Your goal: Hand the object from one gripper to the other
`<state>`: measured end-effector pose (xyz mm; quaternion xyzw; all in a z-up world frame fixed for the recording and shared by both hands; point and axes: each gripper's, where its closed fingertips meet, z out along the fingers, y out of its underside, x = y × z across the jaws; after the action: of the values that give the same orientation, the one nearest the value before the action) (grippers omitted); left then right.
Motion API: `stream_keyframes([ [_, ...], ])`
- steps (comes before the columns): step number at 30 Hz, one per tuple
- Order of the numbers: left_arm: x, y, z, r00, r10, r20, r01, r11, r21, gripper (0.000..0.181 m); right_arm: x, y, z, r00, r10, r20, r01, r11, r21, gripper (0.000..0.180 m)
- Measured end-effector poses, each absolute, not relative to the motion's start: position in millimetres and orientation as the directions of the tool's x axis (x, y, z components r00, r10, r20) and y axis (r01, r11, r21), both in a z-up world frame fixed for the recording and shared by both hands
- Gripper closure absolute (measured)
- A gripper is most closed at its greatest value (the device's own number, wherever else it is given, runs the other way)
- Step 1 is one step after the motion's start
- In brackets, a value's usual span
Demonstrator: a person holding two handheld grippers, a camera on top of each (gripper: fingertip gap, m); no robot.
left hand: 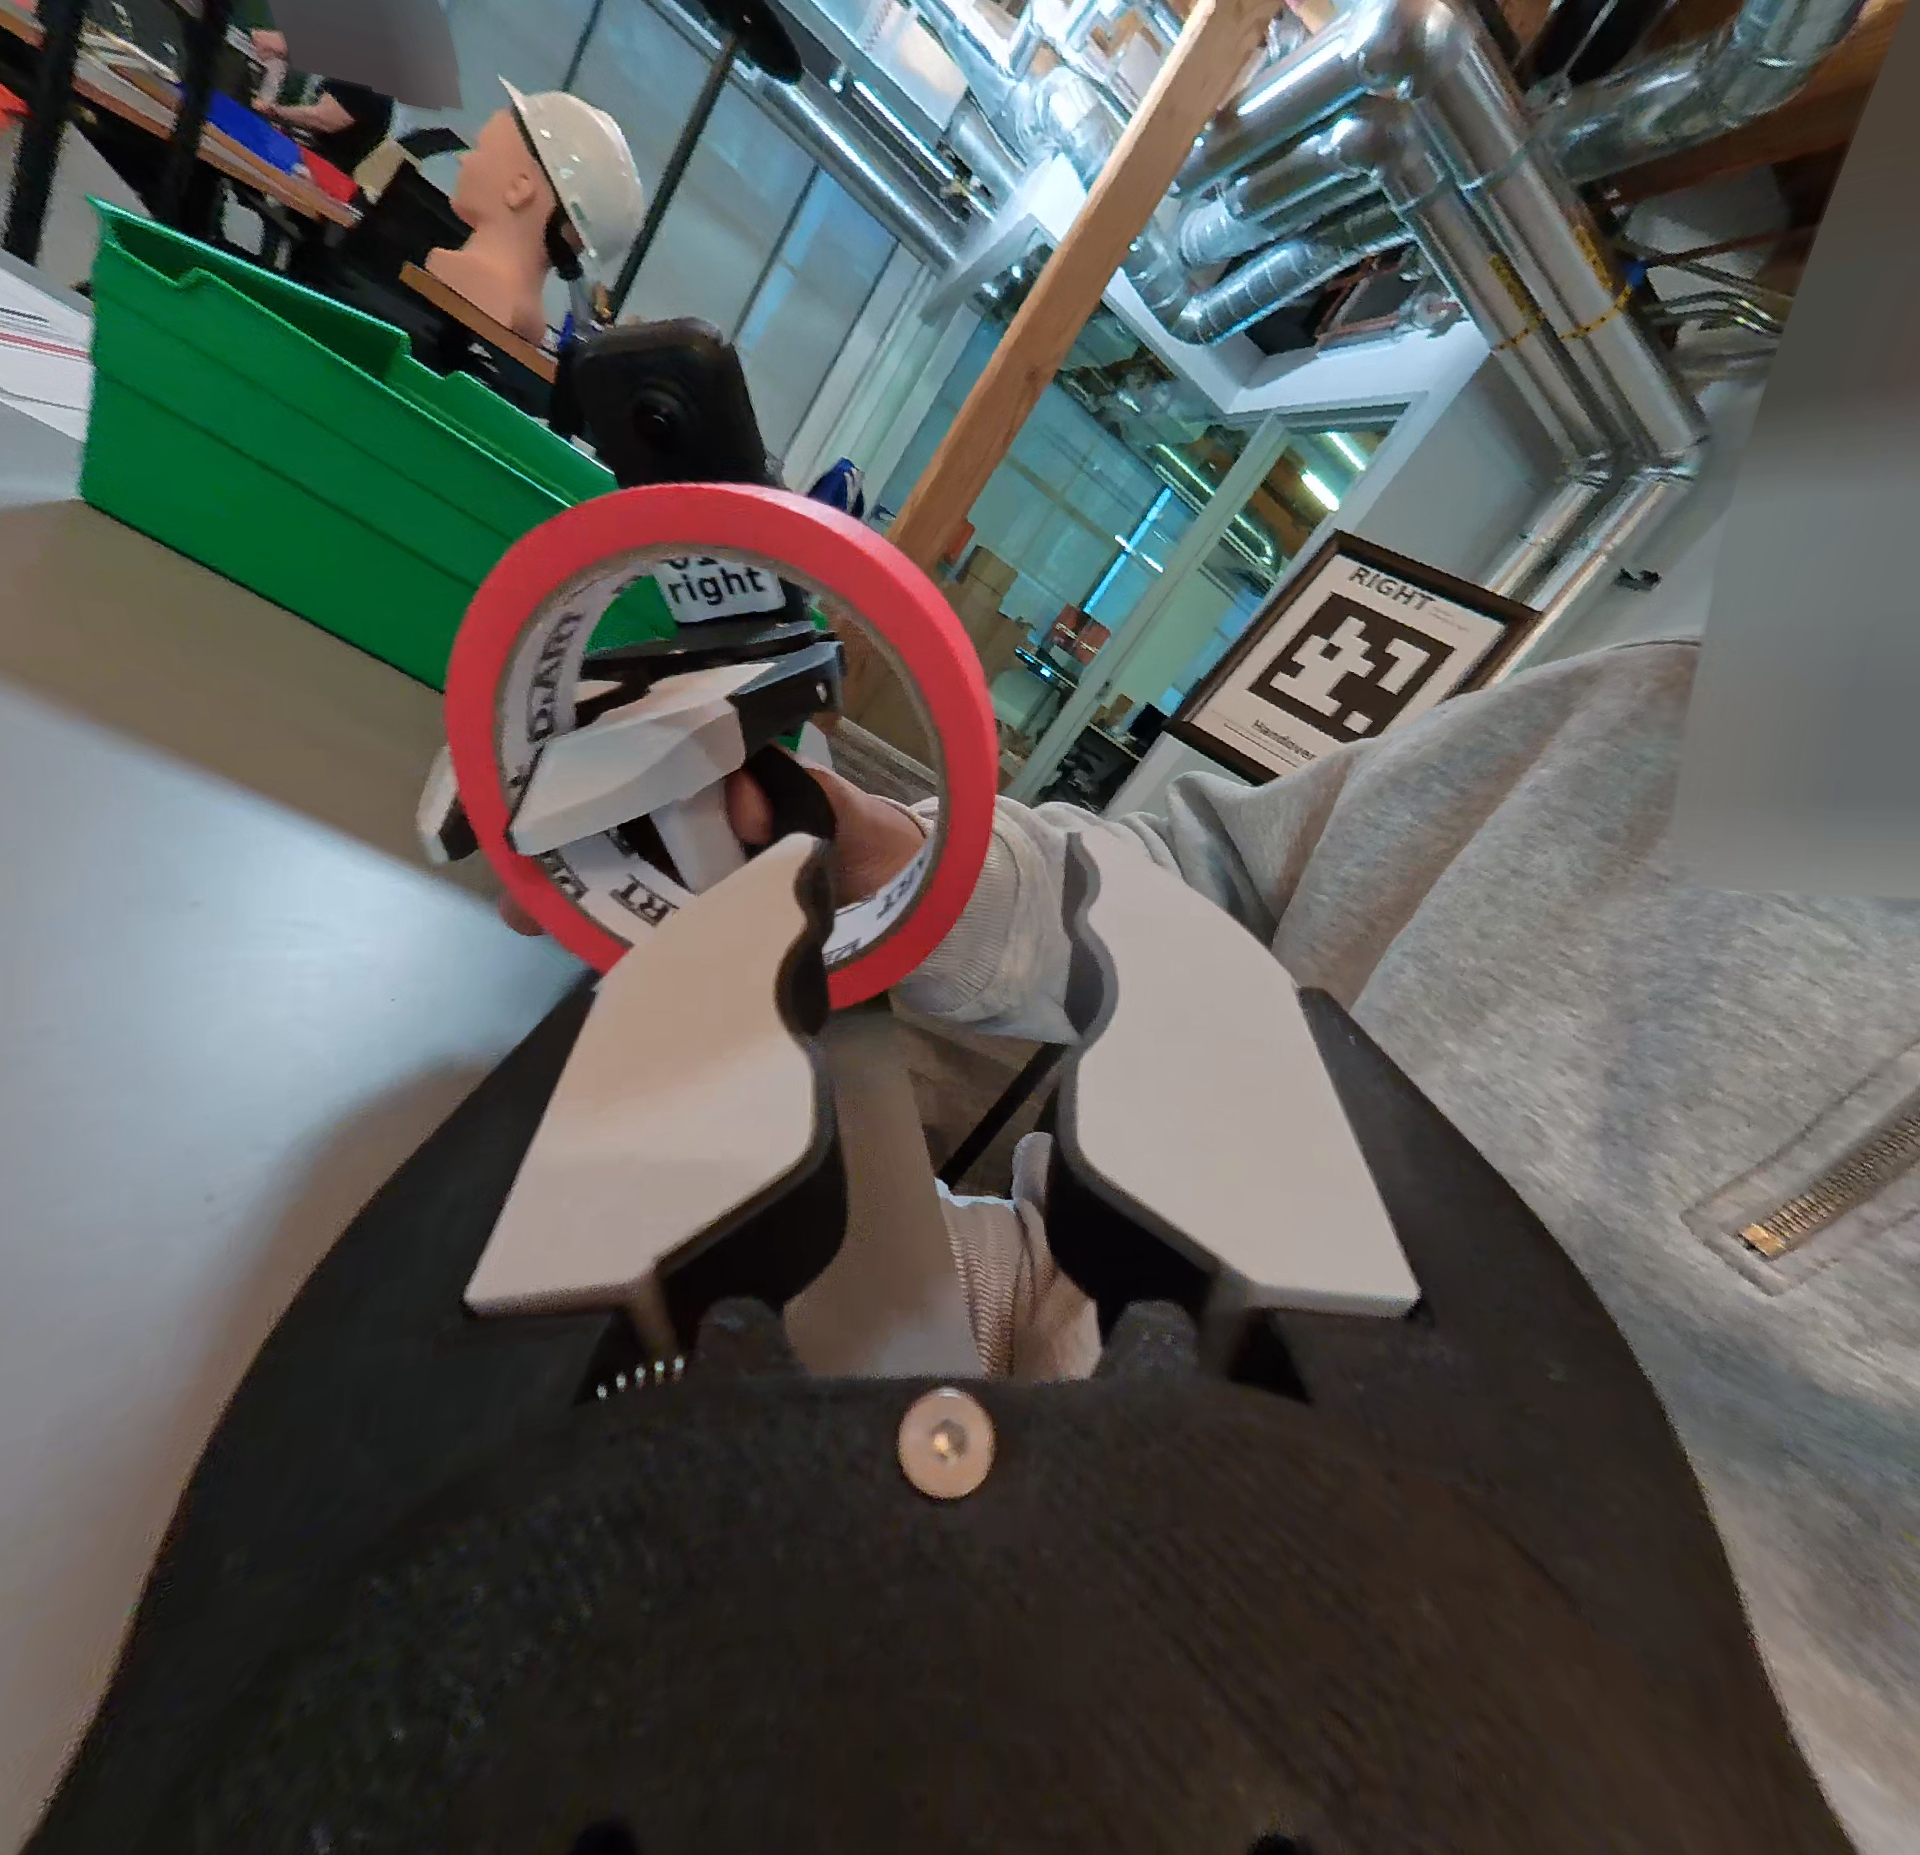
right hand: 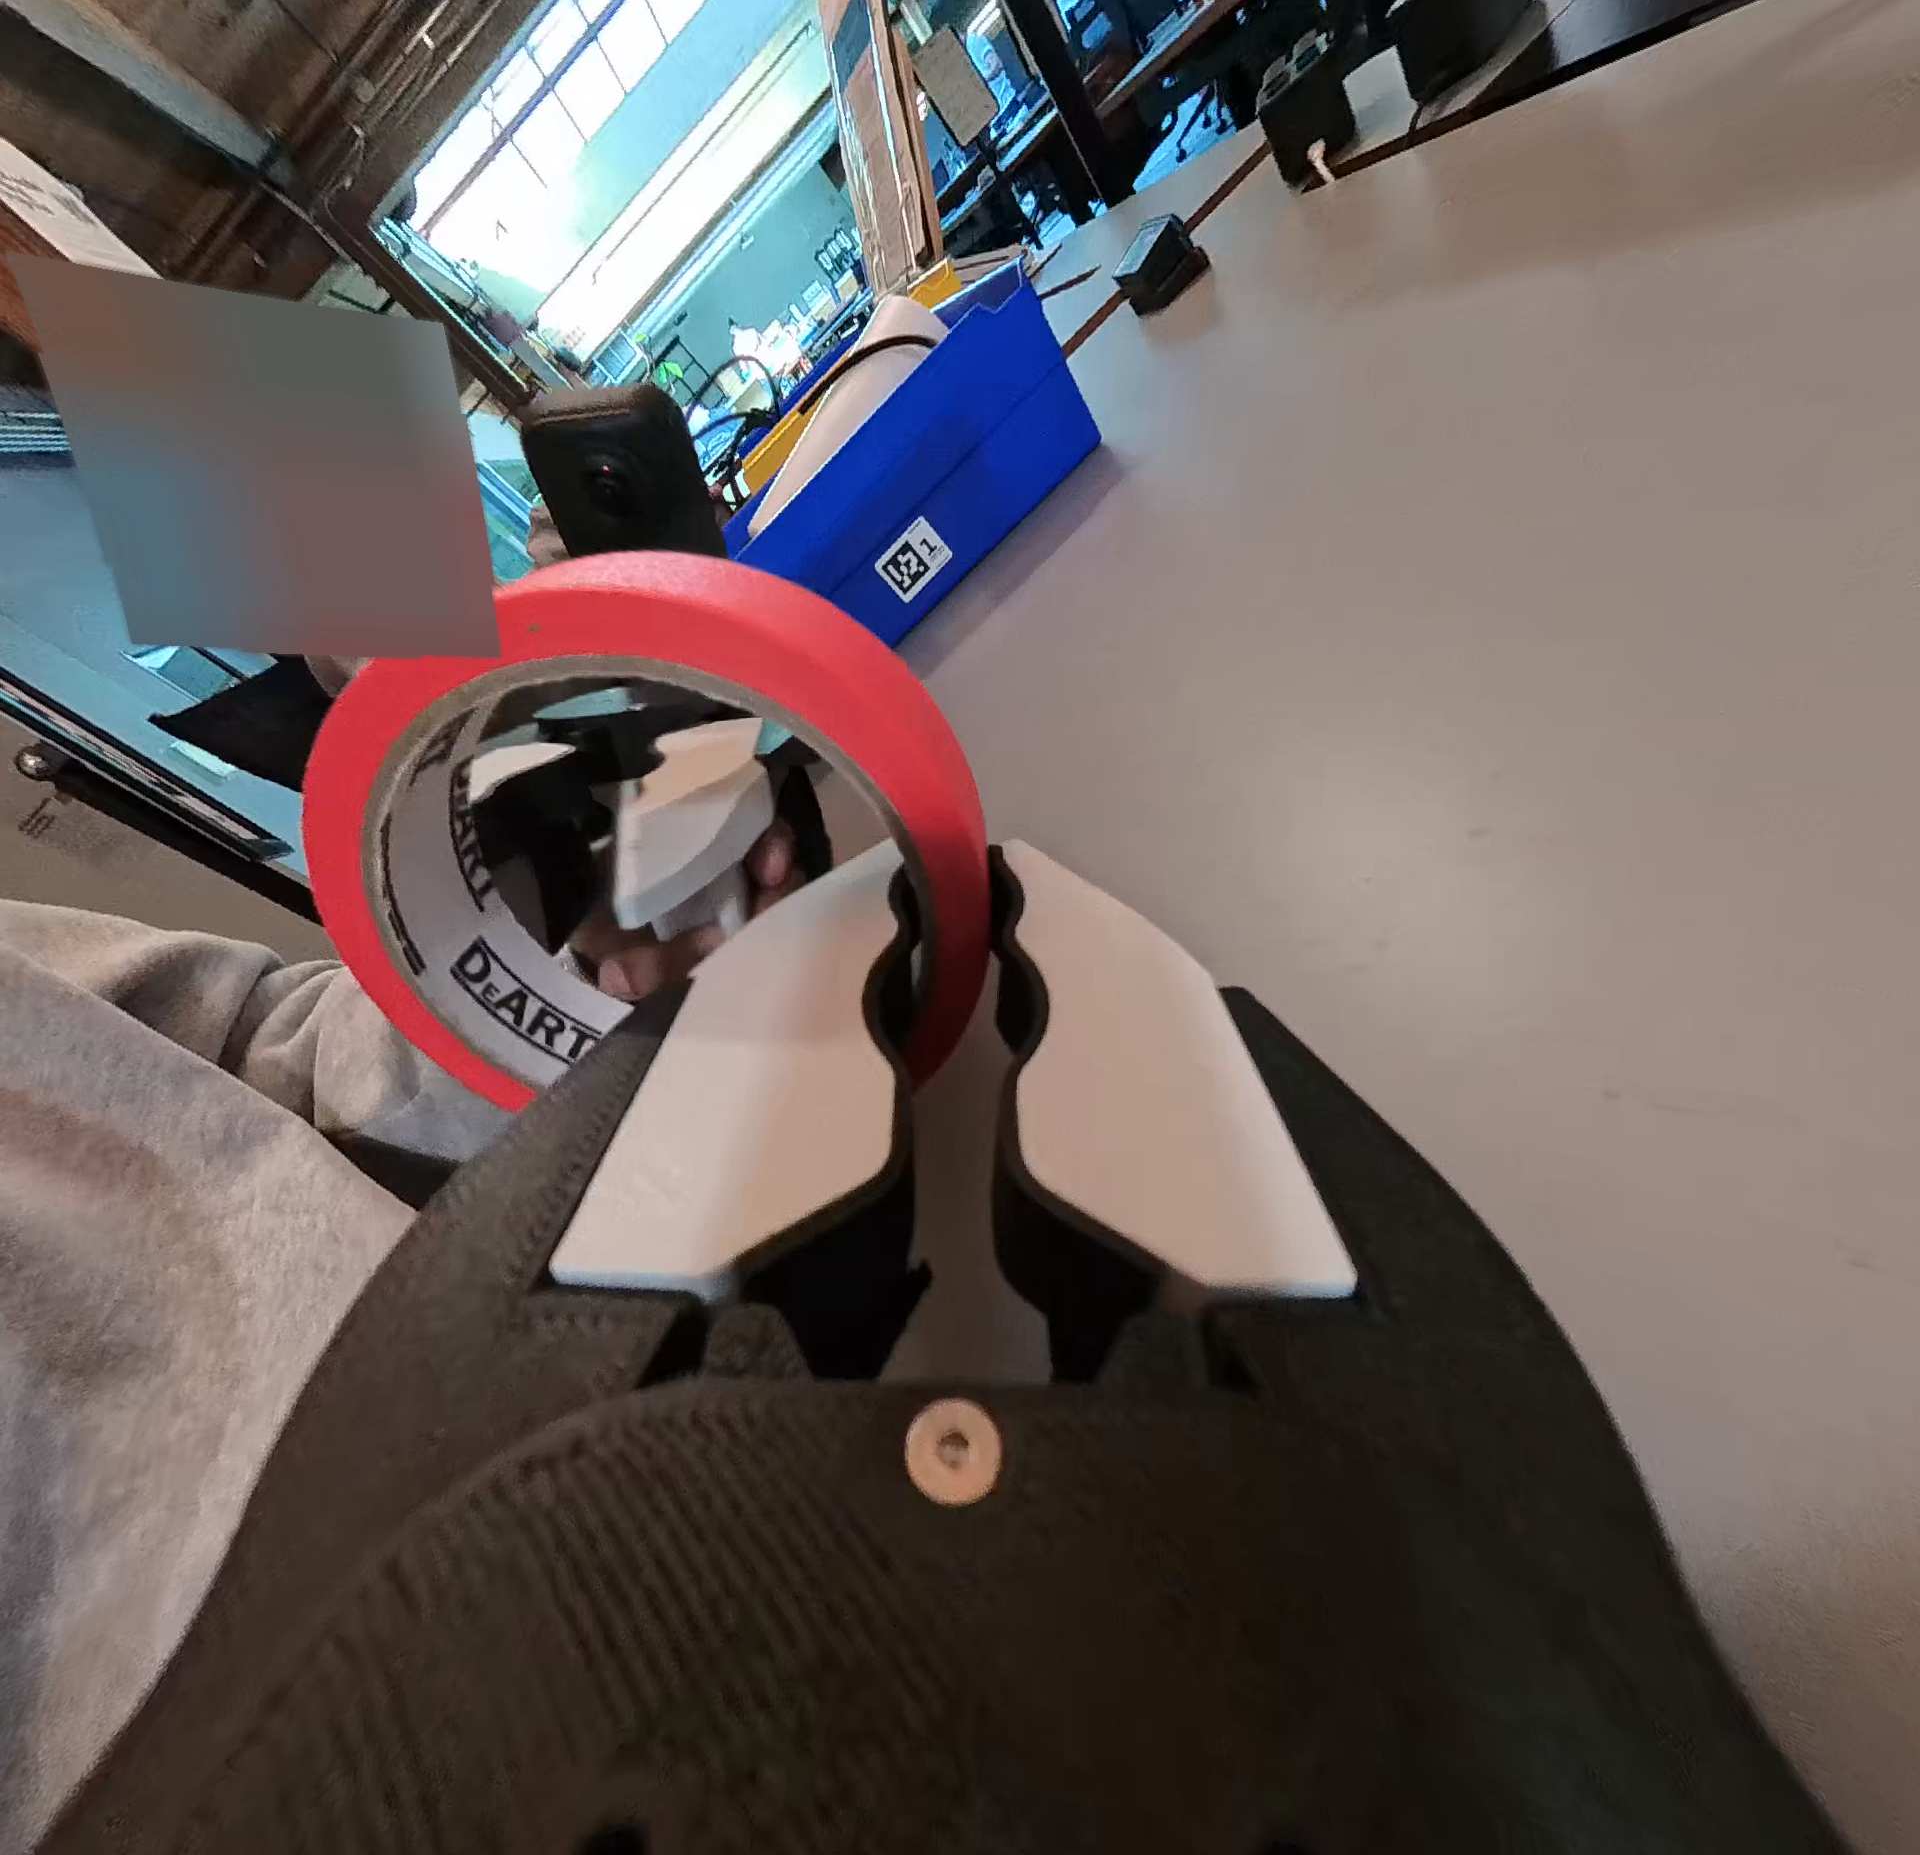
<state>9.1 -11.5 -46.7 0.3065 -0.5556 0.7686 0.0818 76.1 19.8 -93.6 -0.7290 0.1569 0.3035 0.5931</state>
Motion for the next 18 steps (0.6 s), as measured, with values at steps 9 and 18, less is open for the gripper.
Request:
stream_keyframes([
  [9, 26, -2, -54, -0.743, -0.306, 0.596, -0.454, -0.424, -0.784, 0.106, 81, 19, -93, 0.783, 0.11, -0.612, -0.58, -0.228, -0.782, 0.168],
  [18, 38, -3, -64, -0.71, -0.482, 0.513, -0.362, -0.375, -0.853, 0.047, 70, 21, -96, 0.792, 0.143, -0.593, -0.545, -0.271, -0.793, 0.168],
])
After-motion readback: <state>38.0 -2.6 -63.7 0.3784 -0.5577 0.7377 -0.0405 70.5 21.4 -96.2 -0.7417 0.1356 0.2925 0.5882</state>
